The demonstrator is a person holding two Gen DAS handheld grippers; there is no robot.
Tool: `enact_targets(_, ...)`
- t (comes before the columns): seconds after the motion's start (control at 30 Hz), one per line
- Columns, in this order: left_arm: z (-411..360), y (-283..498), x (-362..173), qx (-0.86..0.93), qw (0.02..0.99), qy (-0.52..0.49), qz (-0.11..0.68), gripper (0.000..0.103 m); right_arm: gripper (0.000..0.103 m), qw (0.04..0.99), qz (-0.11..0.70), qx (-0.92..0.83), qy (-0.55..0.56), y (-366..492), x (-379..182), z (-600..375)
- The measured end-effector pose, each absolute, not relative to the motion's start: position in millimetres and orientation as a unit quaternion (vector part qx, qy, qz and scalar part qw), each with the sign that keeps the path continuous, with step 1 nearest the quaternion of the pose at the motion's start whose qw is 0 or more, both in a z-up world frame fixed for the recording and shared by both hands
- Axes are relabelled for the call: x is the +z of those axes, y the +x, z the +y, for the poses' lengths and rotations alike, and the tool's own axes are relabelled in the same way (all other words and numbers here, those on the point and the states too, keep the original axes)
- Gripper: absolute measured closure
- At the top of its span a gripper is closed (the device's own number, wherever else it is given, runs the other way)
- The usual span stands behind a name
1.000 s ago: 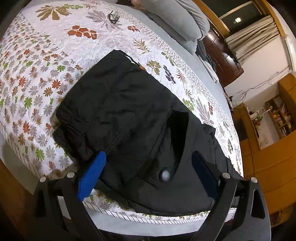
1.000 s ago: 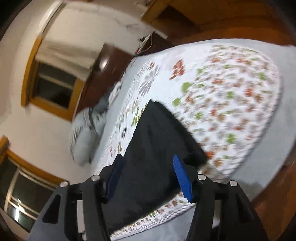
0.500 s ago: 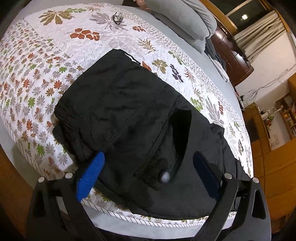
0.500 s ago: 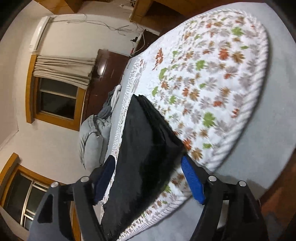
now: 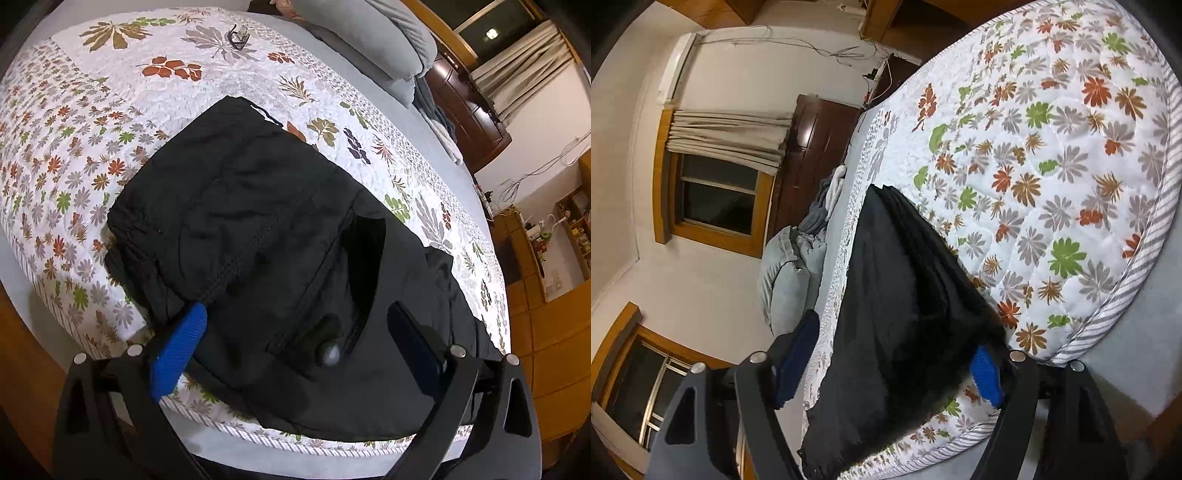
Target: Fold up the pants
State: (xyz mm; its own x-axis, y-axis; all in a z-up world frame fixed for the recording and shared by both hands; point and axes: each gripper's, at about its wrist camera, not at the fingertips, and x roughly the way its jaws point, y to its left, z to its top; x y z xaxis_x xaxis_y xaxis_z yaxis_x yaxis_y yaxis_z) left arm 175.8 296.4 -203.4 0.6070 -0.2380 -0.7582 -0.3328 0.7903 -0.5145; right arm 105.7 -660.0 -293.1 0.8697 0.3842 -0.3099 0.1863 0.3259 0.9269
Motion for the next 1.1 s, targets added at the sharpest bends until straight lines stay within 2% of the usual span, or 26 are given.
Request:
enact_targets(0.03, 296, 176, -204, 0.028, 0.837, -0.323, 0.442, 0.004, 0.036, 0.777, 0.250, 0.062, 0.574, 103, -293, -658)
enact_targets(0.07, 296, 176, -204, 0.027, 0.837, -0.322, 0.441, 0.004, 0.045, 0.775, 0.253, 0.063, 0.575, 102, -295, -659)
enact_targets(0.1, 295, 175, -204, 0.027, 0.839, -0.320, 0.440, 0.004, 0.065, 0.774, 0.255, 0.066, 0.575, 103, -295, -659)
enact_targets(0.13, 293, 176, -204, 0.028, 0.840, -0.318, 0.439, 0.004, 0.074, 0.775, 0.257, 0.067, 0.573, 103, -294, -660)
enact_targets(0.2, 291, 175, -204, 0.029, 0.843, -0.313, 0.438, 0.003, 0.079, 0.780, 0.258, 0.065, 0.566, 103, -290, -659)
enact_targets(0.63, 296, 158, -207, 0.014, 0.844, -0.346, 0.410, 0.003, 0.084, 0.830, 0.269, 0.047, 0.486, 116, -198, -630)
enact_targets(1.1, 296, 140, -206, -0.001, 0.856, -0.342, 0.388, 0.003, 0.085, 0.902, 0.270, 0.081, 0.328, 143, -65, -528)
